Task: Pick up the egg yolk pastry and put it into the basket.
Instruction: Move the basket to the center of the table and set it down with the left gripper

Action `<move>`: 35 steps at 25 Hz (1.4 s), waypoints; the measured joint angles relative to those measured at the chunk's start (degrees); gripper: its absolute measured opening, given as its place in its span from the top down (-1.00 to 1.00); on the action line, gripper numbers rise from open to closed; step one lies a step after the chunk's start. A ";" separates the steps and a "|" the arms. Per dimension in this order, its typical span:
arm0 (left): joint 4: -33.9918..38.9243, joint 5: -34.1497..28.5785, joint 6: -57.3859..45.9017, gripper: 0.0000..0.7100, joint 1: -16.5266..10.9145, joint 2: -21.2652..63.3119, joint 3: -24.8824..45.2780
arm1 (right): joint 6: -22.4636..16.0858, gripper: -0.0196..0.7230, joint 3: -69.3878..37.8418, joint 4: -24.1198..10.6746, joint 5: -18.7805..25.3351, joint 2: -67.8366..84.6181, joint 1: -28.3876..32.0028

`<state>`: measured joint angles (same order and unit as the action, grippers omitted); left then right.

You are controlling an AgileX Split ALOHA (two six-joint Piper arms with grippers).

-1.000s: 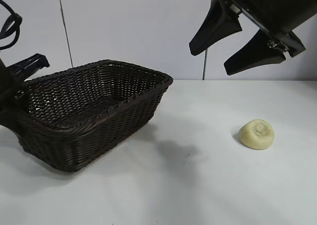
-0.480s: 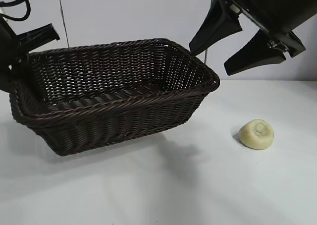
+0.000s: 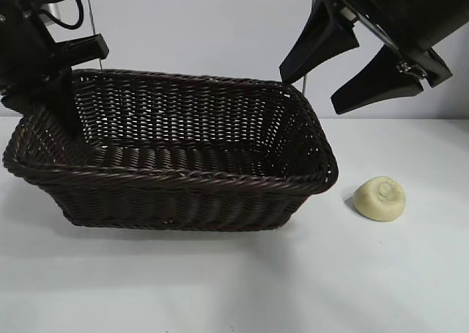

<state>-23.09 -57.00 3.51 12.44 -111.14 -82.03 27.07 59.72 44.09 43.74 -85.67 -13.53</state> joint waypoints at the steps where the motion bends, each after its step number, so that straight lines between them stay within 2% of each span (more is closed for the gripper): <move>1: 0.00 0.13 0.05 0.72 0.00 -0.44 0.00 | 0.00 -0.50 0.00 0.00 0.00 0.00 0.00; 12: -0.26 3.57 2.35 0.72 0.00 -5.74 0.55 | 0.00 -0.50 0.00 -0.15 0.06 0.00 0.00; 21: -0.83 4.13 2.60 0.70 0.00 -6.82 0.65 | 0.00 -0.50 0.00 -0.17 0.06 0.00 0.00; 22: -0.97 4.15 2.60 0.63 0.00 -6.82 0.65 | 0.00 -0.50 0.00 -0.17 0.06 0.00 0.00; 24: -1.39 4.19 2.60 0.36 0.00 -6.82 0.65 | 0.00 -0.50 0.00 -0.17 0.06 0.00 0.00; 27: -1.43 2.23 2.60 -0.25 0.00 -6.88 -0.63 | 0.00 -0.50 0.00 -0.17 0.06 0.00 0.00; 28: -1.04 1.14 2.60 -0.36 0.00 -6.88 -1.44 | 0.00 -0.50 0.00 -0.17 0.06 0.00 0.00; 31: 0.82 -2.72 2.60 -0.54 0.00 -6.23 -3.77 | -0.06 -0.50 0.00 -0.17 0.06 0.00 0.00; 35: 3.48 -6.80 2.60 -0.58 0.00 -2.96 -6.34 | -0.06 -0.50 0.00 -0.17 0.00 0.00 0.00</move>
<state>-19.61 -63.80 6.11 12.44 -114.10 -88.37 27.01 59.72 43.92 43.74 -85.67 -13.53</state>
